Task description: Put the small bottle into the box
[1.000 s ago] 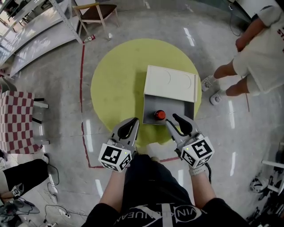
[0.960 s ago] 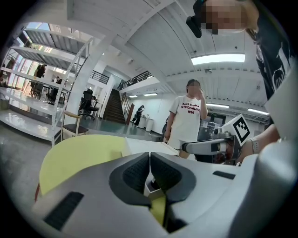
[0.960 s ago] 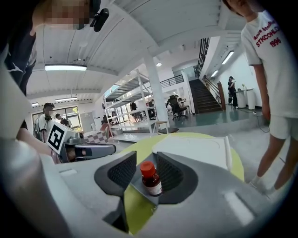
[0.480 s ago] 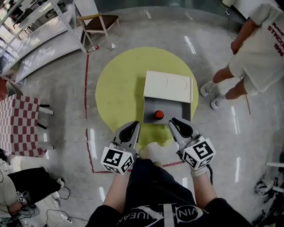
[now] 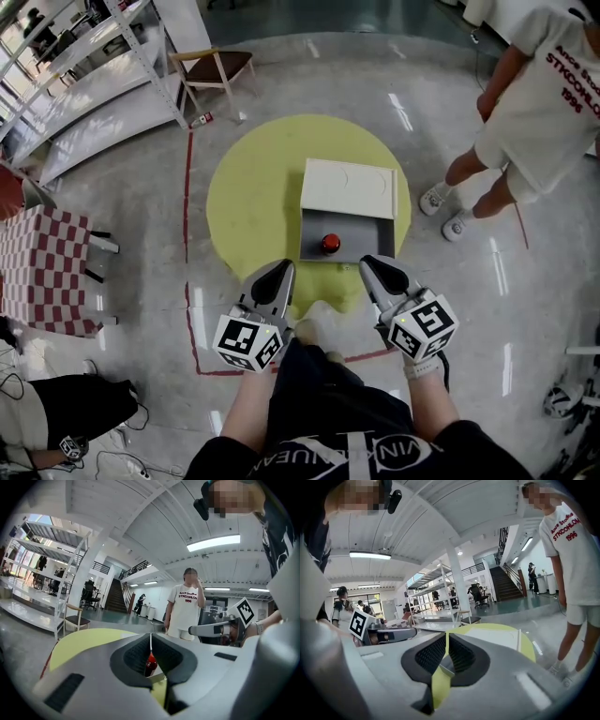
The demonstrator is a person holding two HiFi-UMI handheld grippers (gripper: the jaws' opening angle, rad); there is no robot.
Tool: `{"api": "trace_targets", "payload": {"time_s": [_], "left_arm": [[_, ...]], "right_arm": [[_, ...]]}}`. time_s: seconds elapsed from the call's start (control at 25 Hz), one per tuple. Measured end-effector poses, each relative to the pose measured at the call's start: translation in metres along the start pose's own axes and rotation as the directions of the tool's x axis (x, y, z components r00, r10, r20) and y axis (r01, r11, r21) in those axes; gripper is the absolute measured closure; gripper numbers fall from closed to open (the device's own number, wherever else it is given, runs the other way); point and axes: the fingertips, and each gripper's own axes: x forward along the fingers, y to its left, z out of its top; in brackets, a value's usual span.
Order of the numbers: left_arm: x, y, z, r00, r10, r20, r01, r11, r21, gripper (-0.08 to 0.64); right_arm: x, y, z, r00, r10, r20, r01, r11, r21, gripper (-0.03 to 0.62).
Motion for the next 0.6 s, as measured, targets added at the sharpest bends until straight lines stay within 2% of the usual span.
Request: {"api": "trace_targets", "payload": {"time_s": [0.6], "left_arm": [[-0.024, -0.026, 0.016, 0.999, 0.022, 0.040, -0.022, 1.000, 0.002, 0.545]], "right_arm": [[-0.035, 0.012, 0.018, 0.998, 0.012, 0.054, -0.012, 1.000, -0.005, 0.584]]}}
